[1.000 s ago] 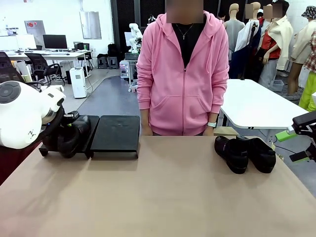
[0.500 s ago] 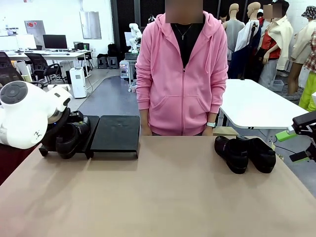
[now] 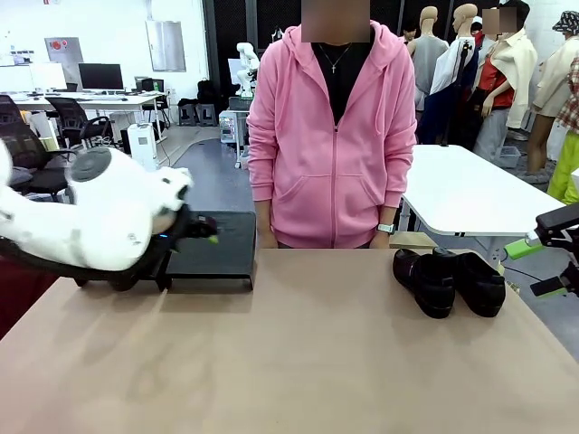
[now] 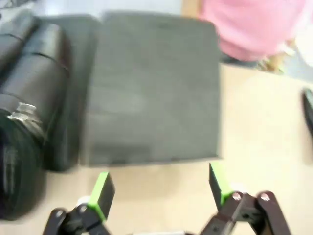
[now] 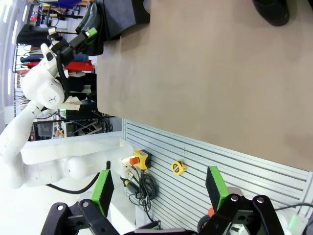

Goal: Organize the shoes by placing them on the stand.
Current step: Place the Shoe from the middle of the table onto the Shoes Stand.

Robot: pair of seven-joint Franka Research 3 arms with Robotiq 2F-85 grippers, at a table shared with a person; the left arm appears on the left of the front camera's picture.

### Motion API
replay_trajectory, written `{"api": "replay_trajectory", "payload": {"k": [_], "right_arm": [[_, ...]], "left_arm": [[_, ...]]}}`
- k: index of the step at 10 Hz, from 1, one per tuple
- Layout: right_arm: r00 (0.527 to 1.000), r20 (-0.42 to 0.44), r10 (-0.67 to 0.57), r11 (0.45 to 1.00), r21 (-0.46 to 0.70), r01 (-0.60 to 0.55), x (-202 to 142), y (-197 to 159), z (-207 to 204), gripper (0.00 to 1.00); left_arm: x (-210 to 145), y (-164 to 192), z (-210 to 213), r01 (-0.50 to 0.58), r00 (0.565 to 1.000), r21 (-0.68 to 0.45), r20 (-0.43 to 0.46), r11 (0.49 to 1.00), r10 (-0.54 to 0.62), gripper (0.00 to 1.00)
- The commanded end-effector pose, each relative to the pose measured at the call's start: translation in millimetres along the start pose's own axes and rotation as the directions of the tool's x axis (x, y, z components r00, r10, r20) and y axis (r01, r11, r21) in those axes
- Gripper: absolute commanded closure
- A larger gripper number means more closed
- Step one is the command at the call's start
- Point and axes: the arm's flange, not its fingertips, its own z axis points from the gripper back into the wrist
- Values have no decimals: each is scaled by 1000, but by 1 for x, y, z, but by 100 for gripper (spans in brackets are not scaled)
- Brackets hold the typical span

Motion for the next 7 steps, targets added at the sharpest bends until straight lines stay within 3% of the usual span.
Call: {"api": "replay_trajectory", "payload": {"k": [1,4,5,6,7], "right_arm": [[1000,9,24,999,36,-24,3,1,0,0],[1000,9,24,999,36,-24,3,1,0,0],[1000,9,24,999,36,-24,3,1,0,0],[1000,9,24,999,36,-24,3,1,0,0],[1000,9,24,999,36,-24,3,1,0,0]], "left_arm": [[-17,48,180,-26,981,-181,-196,983,-11,0],[-46,49,225,76,966,-287,-218,955,-143,0],[-52,49,227,136,937,-316,-267,939,-226,0],[-60,49,230,221,864,-394,-345,892,-366,0],[-72,53,237,232,840,-420,-369,878,-398,0]]}}
